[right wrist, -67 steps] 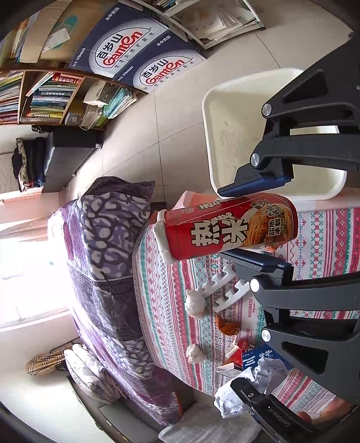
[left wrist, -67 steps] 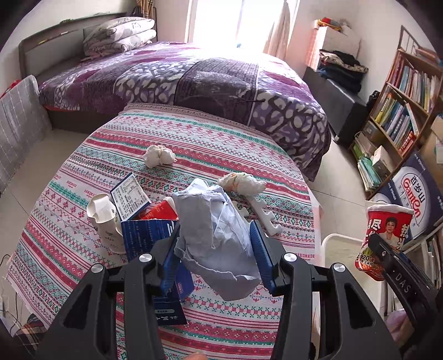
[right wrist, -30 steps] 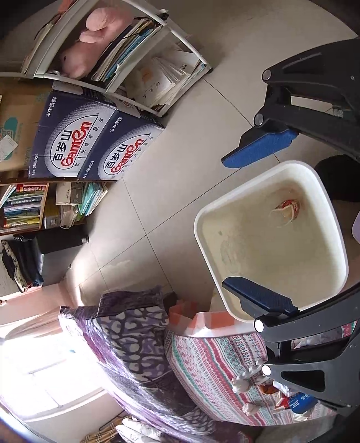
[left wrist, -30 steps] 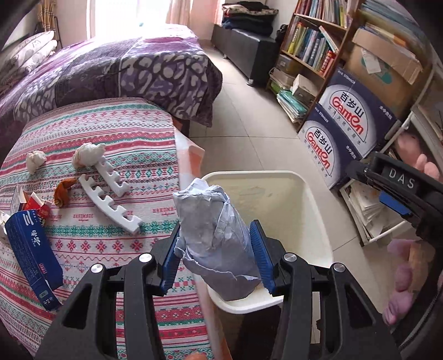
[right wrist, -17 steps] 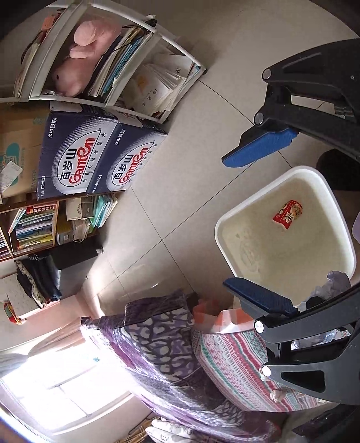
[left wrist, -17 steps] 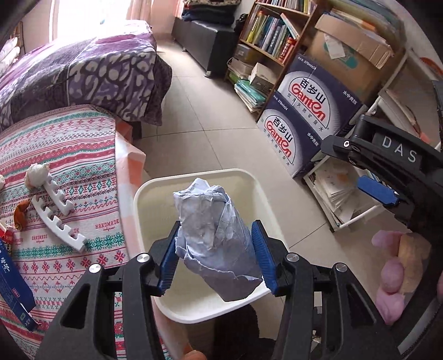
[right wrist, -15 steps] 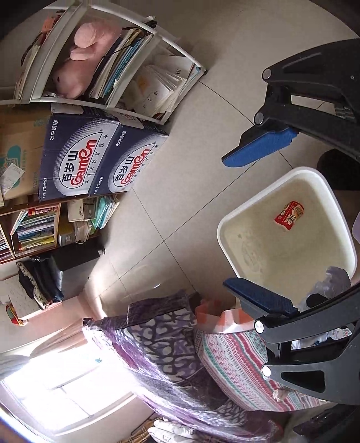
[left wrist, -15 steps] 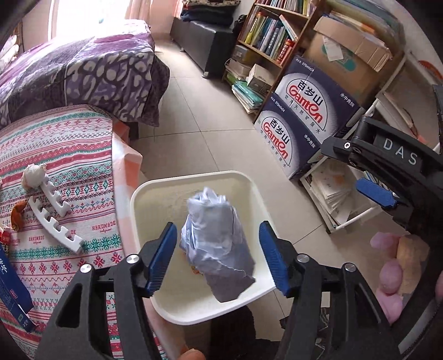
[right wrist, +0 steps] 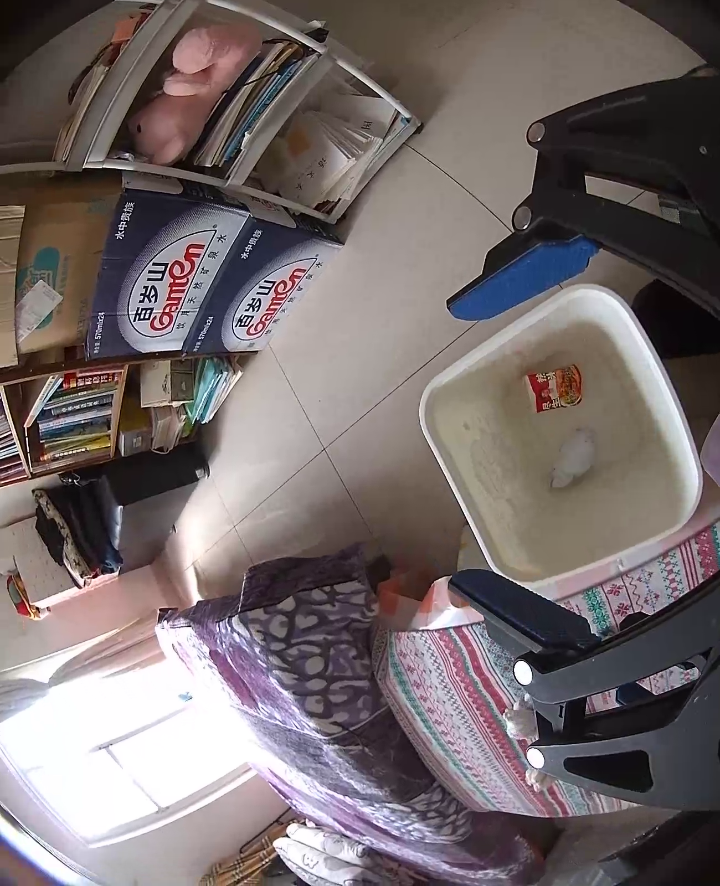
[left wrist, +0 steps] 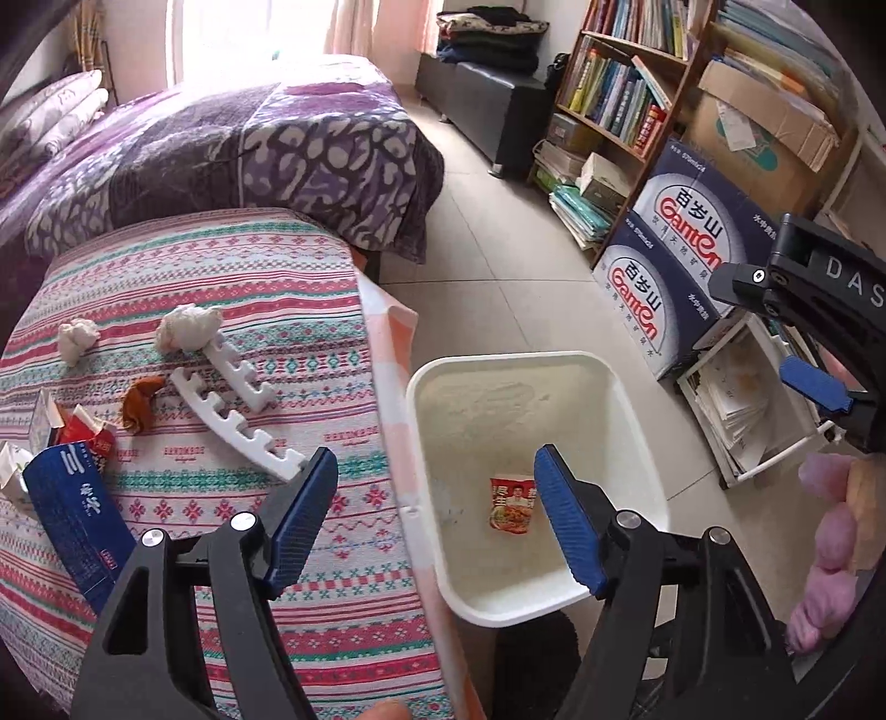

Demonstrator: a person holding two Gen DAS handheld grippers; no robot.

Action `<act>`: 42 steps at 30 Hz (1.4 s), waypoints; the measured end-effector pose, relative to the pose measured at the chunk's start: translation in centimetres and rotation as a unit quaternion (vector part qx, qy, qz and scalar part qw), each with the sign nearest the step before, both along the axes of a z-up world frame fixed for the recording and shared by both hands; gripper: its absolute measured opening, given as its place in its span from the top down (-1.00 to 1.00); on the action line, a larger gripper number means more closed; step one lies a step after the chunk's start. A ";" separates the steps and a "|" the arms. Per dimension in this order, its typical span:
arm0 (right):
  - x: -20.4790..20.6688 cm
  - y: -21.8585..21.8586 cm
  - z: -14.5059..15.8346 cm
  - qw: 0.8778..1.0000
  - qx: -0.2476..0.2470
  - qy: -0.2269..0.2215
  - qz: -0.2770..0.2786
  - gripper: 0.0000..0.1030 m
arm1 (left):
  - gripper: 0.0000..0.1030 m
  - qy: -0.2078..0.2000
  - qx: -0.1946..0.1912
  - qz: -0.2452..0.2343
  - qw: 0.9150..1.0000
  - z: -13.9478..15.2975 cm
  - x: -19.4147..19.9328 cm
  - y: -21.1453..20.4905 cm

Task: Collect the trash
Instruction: 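Lower the white bag into the bin and open the left tool, then grasp the blue box with the left tool while the right tool reaches the toe separator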

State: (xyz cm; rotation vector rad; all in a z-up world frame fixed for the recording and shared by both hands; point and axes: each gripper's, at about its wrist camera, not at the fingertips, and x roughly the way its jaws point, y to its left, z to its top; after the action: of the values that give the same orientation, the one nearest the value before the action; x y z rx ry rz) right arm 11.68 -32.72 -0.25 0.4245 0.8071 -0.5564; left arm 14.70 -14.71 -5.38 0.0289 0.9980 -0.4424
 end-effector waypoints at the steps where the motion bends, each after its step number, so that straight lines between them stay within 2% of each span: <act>1: 0.3 0.8 -0.3 1.000 -0.002 0.004 0.008 -0.75 | -0.44 -0.002 0.008 0.012 1.000 -0.2 -0.1 0.8; 4: 1.4 3.1 -1.4 0.999 -0.017 0.022 0.035 -0.75 | -0.47 -0.003 0.030 0.047 0.998 -0.9 -0.1 3.3; 10: 3.6 7.8 -3.9 0.992 -0.039 0.066 0.096 -0.75 | -0.68 -0.015 0.074 0.125 0.989 -2.2 0.0 8.7; 17: 5.4 11.8 -6.3 0.983 -0.044 0.101 0.145 -0.75 | -0.73 -0.011 0.118 0.230 0.966 -3.6 1.0 14.5; 22: 6.6 13.7 -8.0 0.978 -0.034 0.119 0.166 -0.75 | -0.73 0.037 0.116 0.275 0.954 -5.5 2.3 18.0; 27: 7.7 15.6 -9.6 0.970 -0.031 0.126 0.205 -0.75 | -0.73 0.092 0.094 0.296 0.946 -7.4 3.4 20.3; 31: 9.3 17.6 -11.4 0.956 -0.024 0.137 0.259 -0.76 | -0.73 0.123 0.068 0.293 0.946 -8.5 4.2 21.7; 33: 10.1 18.4 -12.4 0.949 -0.021 0.143 0.279 -0.76 | -0.71 0.124 0.054 0.289 0.948 -8.6 4.5 22.2; 35: 10.6 19.1 -13.2 0.943 -0.020 0.148 0.298 -0.76 | -0.40 0.117 0.048 0.276 0.953 -8.3 4.6 22.4; 37: 11.1 19.8 -13.9 0.937 -0.024 0.153 0.314 -0.76 | -0.26 0.119 0.042 0.257 0.958 -8.1 4.7 22.4; 42: 11.7 21.2 -15.2 0.921 -0.019 0.168 0.351 -0.71 | -0.14 0.109 0.037 0.228 0.967 -7.1 4.4 22.4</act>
State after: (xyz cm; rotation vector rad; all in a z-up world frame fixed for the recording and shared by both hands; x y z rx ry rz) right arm 23.33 -11.52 -15.48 -0.0204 1.2001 0.0353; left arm 19.14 7.70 -12.50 -0.1836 1.1983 0.0153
